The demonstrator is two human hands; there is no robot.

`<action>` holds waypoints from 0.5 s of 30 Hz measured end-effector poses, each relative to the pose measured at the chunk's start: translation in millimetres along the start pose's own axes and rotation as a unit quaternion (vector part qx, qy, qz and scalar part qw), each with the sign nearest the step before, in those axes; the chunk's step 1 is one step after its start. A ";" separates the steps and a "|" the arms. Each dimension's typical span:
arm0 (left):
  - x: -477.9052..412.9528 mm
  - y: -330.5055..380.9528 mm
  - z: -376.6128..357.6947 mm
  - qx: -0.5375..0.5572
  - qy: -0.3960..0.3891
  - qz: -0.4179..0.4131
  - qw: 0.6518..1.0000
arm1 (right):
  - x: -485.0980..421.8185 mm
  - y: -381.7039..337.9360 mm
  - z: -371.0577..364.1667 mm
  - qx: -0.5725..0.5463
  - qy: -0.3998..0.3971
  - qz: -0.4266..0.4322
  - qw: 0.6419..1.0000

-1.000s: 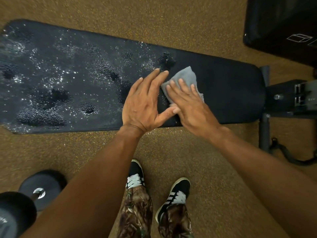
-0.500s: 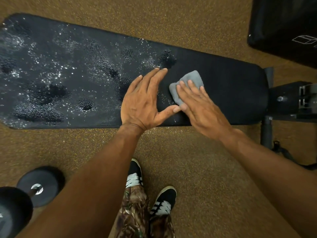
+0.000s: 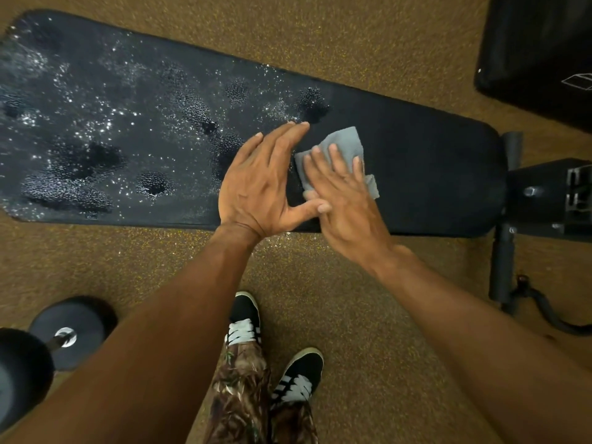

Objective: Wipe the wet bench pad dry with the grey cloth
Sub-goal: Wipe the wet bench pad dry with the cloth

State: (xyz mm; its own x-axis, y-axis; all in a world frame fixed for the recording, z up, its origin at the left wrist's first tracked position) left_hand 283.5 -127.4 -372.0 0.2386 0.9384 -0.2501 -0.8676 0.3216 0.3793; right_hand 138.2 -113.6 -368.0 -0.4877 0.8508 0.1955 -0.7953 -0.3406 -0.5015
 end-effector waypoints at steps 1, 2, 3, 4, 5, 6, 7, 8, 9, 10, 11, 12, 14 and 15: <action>0.4 -0.3 -0.1 0.001 0.001 -0.001 1.000 | 5.3 0.4 -3.3 0.009 -0.007 0.021 1.000; 0.5 -0.2 -0.1 0.003 0.002 -0.003 1.000 | 12.9 6.5 -2.7 0.031 -0.023 0.052 0.998; 0.5 0.1 0.1 0.004 0.003 -0.005 1.000 | 20.7 15.0 1.3 0.057 -0.040 0.086 0.994; 0.5 0.1 0.2 0.003 0.004 -0.005 1.000 | 26.7 24.6 6.1 0.076 -0.057 0.110 0.989; 0.3 0.1 0.6 0.001 0.006 -0.003 1.000 | 28.9 32.2 11.3 0.084 -0.068 0.117 0.987; 0.3 0.1 0.7 -0.001 0.006 0.000 1.000 | 26.8 36.2 15.3 0.081 -0.069 0.103 0.989; 0.2 0.4 0.8 -0.001 0.006 0.001 1.000 | 22.1 35.4 15.5 0.073 -0.061 0.076 0.993; 0.0 1.0 1.0 -0.001 0.006 0.002 1.000 | 16.1 28.8 12.4 0.067 -0.045 0.046 0.996; -0.1 1.2 1.1 0.000 0.005 0.001 1.000 | 11.6 19.1 6.7 0.067 -0.025 0.022 0.997; -0.1 0.7 1.3 0.001 0.004 0.000 1.000 | 10.0 7.9 -0.9 0.069 -0.009 0.013 0.998; 0.2 0.2 1.6 0.001 0.003 -0.001 1.000 | 13.1 -0.9 -7.9 0.071 -0.003 0.019 0.997; 0.6 -0.3 1.5 0.000 0.002 -0.003 1.000 | 20.1 -3.7 -13.2 0.076 -0.011 0.038 0.996; 1.1 -0.5 0.7 -0.002 0.001 -0.004 1.000 | 39.4 6.3 -11.7 0.098 -0.046 0.099 0.989; 1.1 -0.3 0.6 0.000 0.001 -0.003 1.000 | 46.0 14.3 -6.7 0.108 -0.062 0.123 0.985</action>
State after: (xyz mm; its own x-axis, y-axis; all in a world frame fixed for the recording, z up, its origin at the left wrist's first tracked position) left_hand 284.3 -126.5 -371.8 0.2424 0.9364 -0.2539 -0.8664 0.3267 0.3776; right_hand 106.7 -76.7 -371.8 -0.7039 0.6821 0.1982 -0.6997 -0.6178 -0.3589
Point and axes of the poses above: each hand's wrist, its own x-axis away from the middle knuckle, its own z-axis out of the back of the hand, y = z × x, the point moved 4 cm from there along -x, towards the middle knuckle, and after that the axes turned 6 degrees about -x, right-handed, at the moved point
